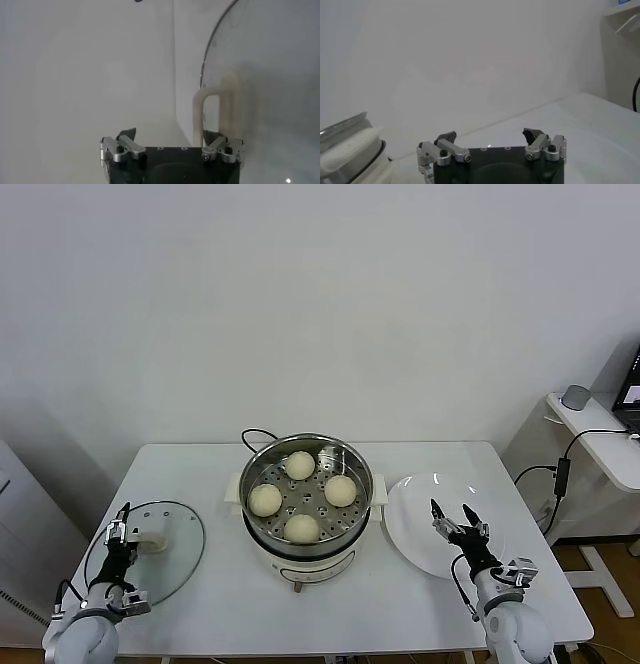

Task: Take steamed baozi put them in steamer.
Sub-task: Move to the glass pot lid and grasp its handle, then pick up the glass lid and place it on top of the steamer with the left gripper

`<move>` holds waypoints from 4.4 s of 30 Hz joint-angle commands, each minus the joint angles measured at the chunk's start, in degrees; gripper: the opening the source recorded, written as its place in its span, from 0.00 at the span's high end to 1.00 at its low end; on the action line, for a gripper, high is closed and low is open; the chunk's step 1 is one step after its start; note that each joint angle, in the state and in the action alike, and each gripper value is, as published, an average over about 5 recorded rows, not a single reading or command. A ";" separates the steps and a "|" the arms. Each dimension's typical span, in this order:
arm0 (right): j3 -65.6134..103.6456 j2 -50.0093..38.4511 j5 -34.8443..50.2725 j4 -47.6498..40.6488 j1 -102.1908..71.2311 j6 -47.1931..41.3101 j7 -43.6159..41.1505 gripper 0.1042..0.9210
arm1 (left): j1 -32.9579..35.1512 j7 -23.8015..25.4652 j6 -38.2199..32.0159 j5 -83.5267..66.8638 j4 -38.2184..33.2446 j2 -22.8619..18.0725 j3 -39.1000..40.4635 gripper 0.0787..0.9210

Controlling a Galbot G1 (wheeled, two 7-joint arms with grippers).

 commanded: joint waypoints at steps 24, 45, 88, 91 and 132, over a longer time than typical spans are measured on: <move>-0.04 0.37 -1.06 -0.20 -0.23 0.30 -0.24 0.12 | 2.04 2.01 4.26 -3.24 -4.61 0.13 -0.10 0.90; 1.32 0.50 -1.86 -0.72 -0.10 -0.06 -1.06 0.12 | 5.16 15.74 46.87 2.35 -37.85 -5.85 8.53 0.94; 2.61 1.34 -2.77 -3.20 0.26 0.40 -1.85 0.12 | -18.14 31.97 47.00 19.58 -25.81 -23.84 46.12 0.94; 2.65 1.43 -2.86 -3.23 0.43 0.40 -1.90 0.12 | -18.52 31.21 47.00 20.80 -24.29 -23.84 45.89 0.94; 3.23 2.51 -4.10 -3.94 1.53 0.30 -2.48 0.12 | -14.19 27.93 47.00 26.15 -19.17 -23.84 44.27 0.94</move>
